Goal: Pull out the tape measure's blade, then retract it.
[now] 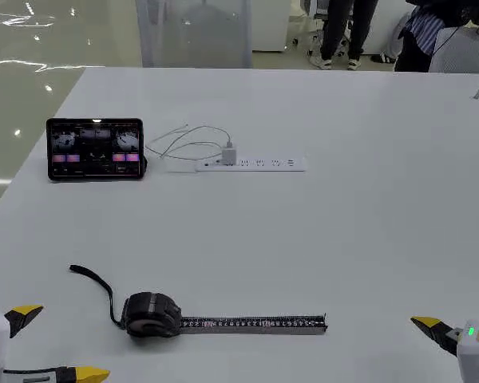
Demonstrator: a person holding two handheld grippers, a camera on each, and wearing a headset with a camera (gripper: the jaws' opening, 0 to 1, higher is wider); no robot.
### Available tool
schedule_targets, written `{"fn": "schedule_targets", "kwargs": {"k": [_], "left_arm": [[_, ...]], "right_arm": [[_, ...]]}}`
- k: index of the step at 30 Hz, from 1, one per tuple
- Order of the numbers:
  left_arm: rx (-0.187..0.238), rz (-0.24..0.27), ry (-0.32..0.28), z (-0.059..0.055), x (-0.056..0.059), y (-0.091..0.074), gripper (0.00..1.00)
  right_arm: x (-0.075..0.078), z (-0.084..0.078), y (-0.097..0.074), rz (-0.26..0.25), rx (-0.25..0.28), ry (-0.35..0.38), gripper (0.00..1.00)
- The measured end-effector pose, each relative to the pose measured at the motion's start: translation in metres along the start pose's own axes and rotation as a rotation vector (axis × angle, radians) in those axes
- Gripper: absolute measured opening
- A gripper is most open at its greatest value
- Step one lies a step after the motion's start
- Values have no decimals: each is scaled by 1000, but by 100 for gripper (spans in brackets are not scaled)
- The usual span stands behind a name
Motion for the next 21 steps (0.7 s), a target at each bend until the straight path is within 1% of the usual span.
{"fn": "schedule_targets", "kwargs": {"k": [6,7,9,13,15,18,19,21], "left_arm": [[20,5,-17,11,5,5,99],[27,0,-31,13,7,7,99],[36,4,-36,17,11,10,99],[31,-7,-66,22,20,17,98],[33,6,-71,24,22,22,99],[40,7,-96,28,27,26,99],[38,18,-99,28,28,28,99],[39,24,-94,29,30,30,99]], "right_arm": [[4,4,0,3,-9,-19,99],[5,5,1,4,-11,-23,99],[8,7,1,7,-15,-31,99],[13,10,3,16,-39,-55,99],[17,11,5,21,-50,-70,99],[19,15,6,38,-60,-82,99],[19,16,6,47,-67,-88,99],[20,18,7,58,-77,-101,99]]}}
Point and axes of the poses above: the centre of the closed fingertips' face, and the gripper's own axes: y roughly forward along the fingers, x roughly to its right, z roughly out of its top, the point moved 1 cm from there along -y, roughly backward along the fingers, and after that the axes turned 5 degrees about x, right-handed, at the moved point
